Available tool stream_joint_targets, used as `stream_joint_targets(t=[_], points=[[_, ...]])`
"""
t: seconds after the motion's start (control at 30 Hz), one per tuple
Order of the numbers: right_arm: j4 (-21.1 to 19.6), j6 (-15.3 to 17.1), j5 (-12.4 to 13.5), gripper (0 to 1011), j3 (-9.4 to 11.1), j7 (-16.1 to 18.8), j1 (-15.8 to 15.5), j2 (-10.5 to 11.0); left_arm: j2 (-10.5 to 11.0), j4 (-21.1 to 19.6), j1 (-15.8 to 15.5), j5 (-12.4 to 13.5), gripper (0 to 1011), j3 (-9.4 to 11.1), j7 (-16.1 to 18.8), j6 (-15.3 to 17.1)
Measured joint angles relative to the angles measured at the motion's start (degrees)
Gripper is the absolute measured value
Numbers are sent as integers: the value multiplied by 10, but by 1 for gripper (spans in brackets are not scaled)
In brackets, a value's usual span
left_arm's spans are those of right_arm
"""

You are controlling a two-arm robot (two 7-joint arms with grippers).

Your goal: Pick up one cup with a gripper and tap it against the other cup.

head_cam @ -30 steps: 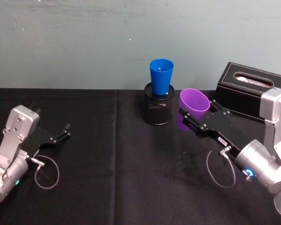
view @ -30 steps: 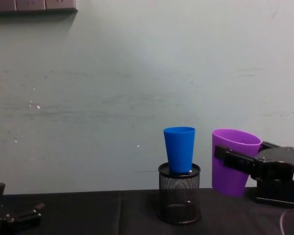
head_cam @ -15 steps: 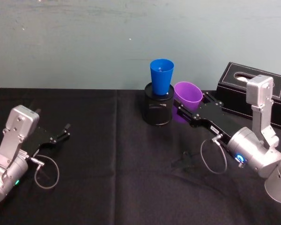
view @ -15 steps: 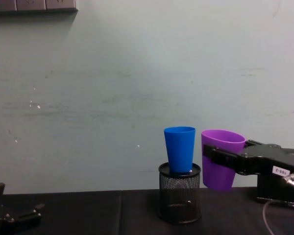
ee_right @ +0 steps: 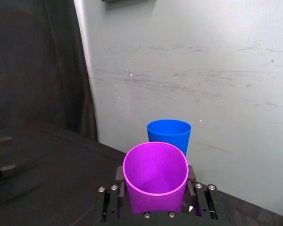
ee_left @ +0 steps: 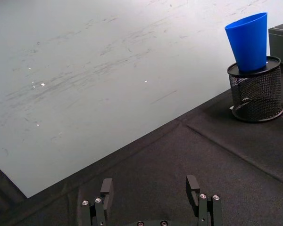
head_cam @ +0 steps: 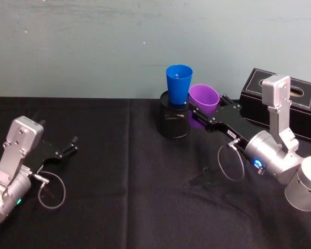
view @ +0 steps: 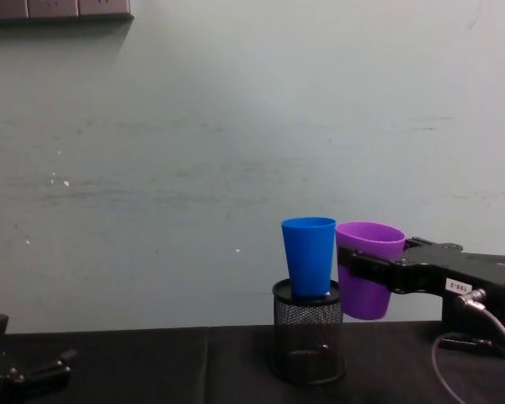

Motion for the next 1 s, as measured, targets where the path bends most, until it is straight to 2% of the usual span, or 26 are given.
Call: stream_joint_targets(t=[0.3, 1.0], points=[[44, -18, -1, 724, 1, 8, 27, -18, 0, 0, 0, 0, 1012, 0, 0, 0], [130, -34, -5, 724, -6, 37, 90, -42, 0, 0, 0, 0, 1011, 0, 0, 0]])
